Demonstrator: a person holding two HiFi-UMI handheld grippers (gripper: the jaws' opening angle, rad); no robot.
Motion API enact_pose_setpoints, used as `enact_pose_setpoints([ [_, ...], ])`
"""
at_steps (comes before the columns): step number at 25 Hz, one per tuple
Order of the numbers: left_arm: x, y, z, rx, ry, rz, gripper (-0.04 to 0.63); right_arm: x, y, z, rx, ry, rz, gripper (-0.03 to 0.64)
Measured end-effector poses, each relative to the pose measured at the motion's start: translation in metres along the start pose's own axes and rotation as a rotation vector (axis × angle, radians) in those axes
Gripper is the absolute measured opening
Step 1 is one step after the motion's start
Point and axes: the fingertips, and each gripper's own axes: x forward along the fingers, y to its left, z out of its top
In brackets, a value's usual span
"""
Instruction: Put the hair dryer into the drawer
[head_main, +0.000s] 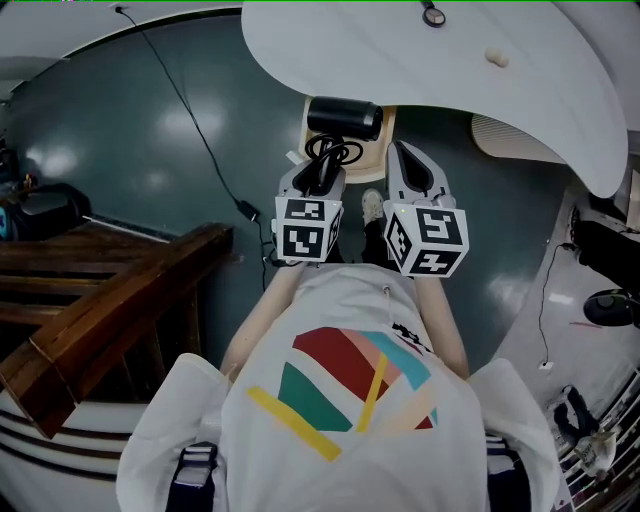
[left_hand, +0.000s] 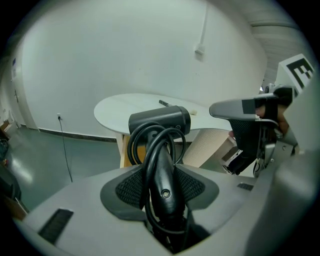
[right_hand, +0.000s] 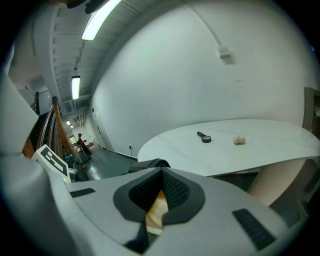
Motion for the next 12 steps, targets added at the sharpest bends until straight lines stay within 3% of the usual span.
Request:
enact_pose_setpoints([
  [12, 0.019, -0.009, -0.042, -0.013, 0.166, -0.027, 0.194, -0.008, -0.011, -0.016, 0.025, 0.025, -0.026, 0.011],
])
